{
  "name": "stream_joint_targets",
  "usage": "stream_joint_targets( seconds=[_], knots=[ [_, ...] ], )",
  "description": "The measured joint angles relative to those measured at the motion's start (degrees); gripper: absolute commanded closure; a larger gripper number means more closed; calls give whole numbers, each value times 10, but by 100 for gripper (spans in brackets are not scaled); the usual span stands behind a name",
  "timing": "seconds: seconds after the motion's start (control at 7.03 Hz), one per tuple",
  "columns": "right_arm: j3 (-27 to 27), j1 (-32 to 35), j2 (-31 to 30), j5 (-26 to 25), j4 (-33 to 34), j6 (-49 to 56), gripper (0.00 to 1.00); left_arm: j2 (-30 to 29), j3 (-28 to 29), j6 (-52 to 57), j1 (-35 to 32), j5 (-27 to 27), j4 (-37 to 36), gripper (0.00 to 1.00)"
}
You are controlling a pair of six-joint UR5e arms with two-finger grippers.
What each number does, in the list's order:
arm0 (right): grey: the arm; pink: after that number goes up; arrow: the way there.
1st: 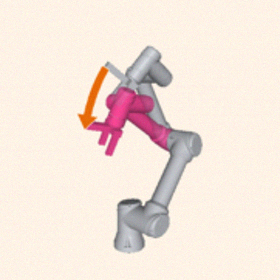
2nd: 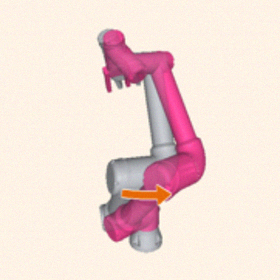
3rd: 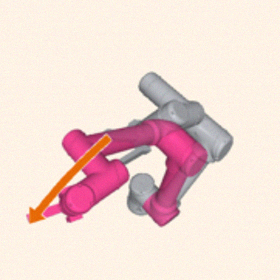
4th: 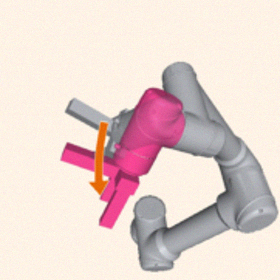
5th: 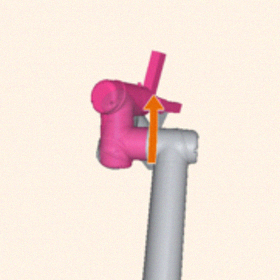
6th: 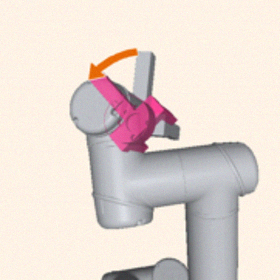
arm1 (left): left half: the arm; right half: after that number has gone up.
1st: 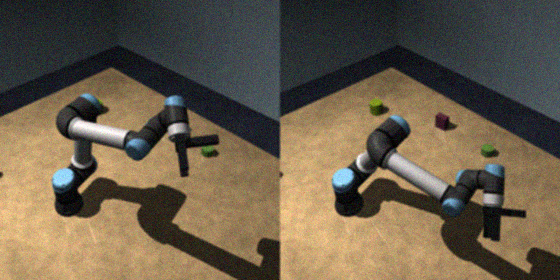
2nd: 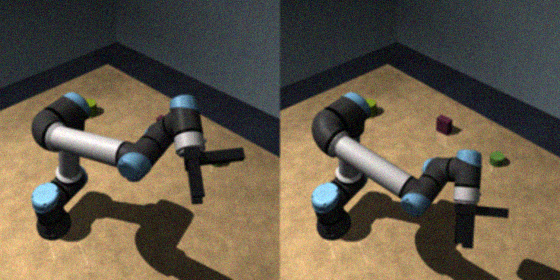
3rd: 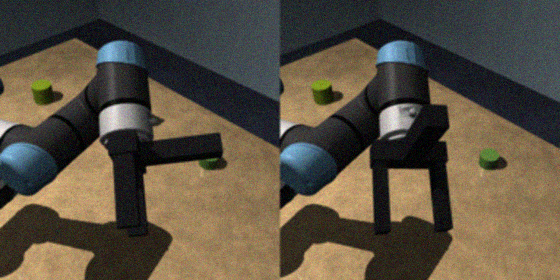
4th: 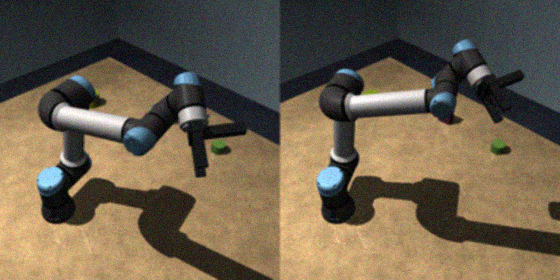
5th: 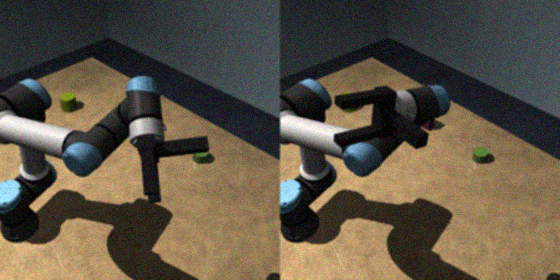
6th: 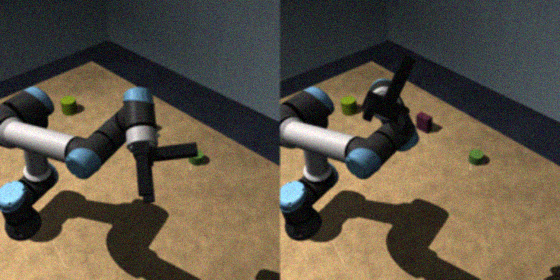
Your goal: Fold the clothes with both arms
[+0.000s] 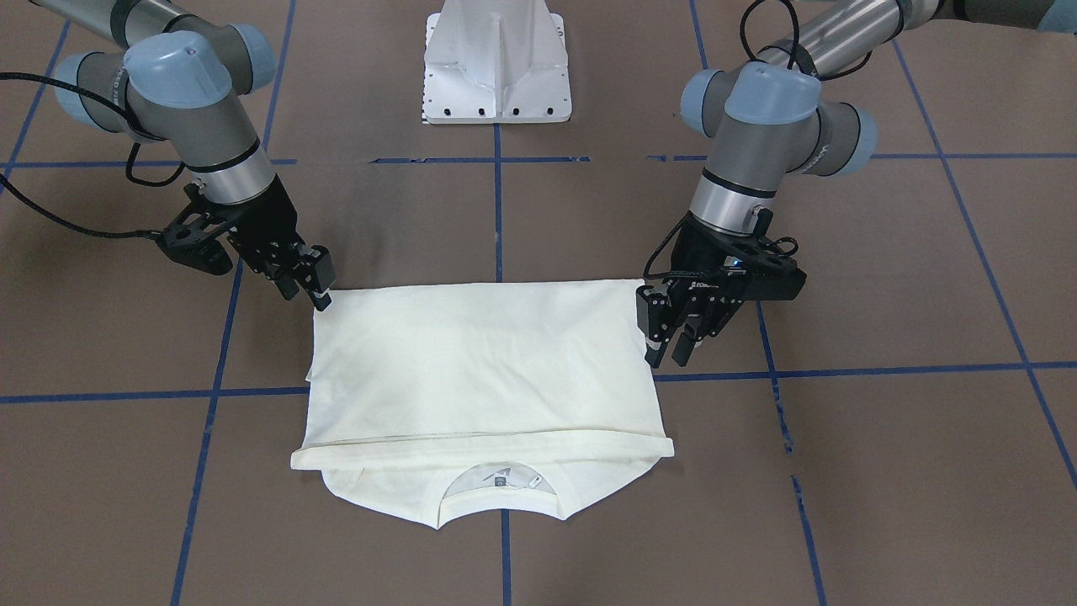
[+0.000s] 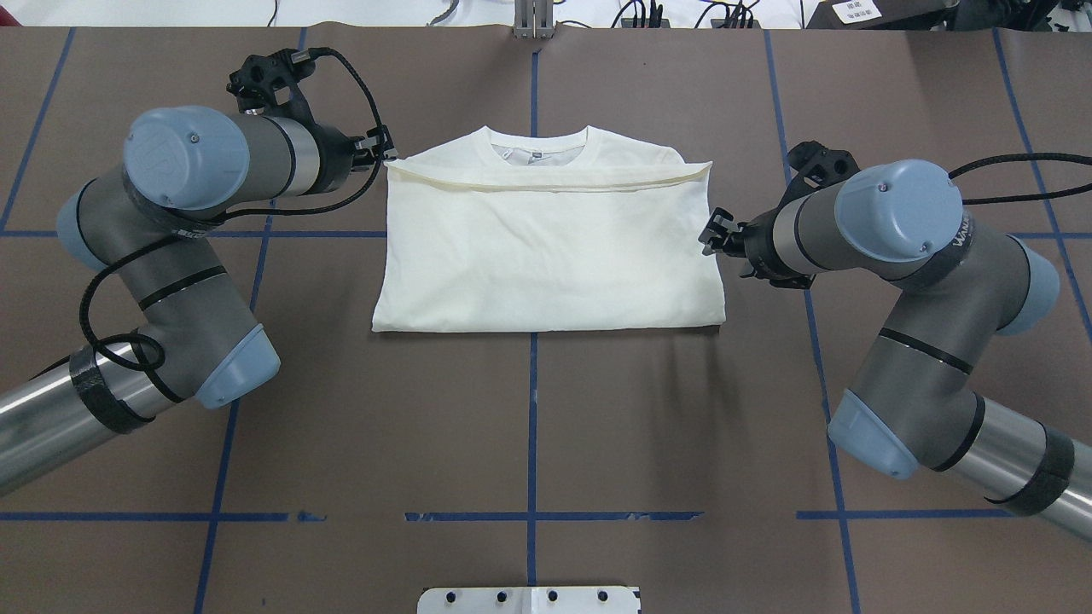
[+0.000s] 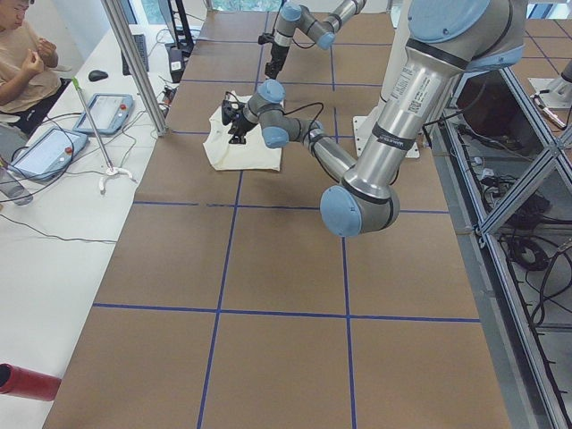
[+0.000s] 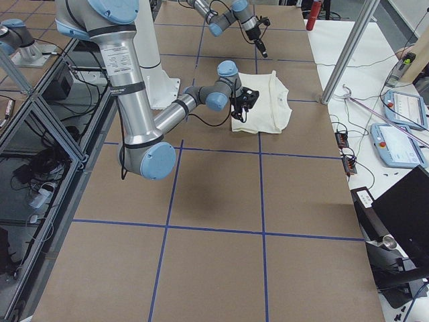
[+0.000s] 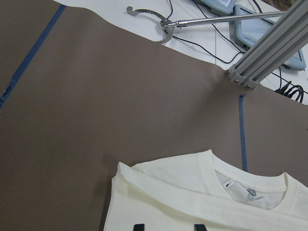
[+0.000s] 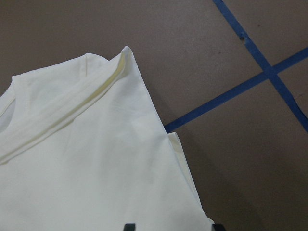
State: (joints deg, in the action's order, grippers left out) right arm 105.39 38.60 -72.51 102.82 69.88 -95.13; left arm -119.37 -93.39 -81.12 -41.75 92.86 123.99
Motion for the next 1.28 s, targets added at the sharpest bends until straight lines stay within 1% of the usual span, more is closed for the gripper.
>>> stream_joint_targets(
  seconds=[0.57, 1.0, 1.14, 1.28],
  knots=[
    [-17, -41, -17, 1, 0, -28, 38, 0, -1, 1, 2, -1, -1, 51],
    [-42, -58, -10, -2, -1, -30, 39, 3, -2, 1, 5, -2, -1, 51],
    [-52, -60, -5, -2, -1, -27, 46, 6, -2, 1, 5, -2, -1, 51],
    [-59, -61, -2, -3, -2, -26, 99, 8, -2, 0, 6, -2, -1, 51]
  ],
)
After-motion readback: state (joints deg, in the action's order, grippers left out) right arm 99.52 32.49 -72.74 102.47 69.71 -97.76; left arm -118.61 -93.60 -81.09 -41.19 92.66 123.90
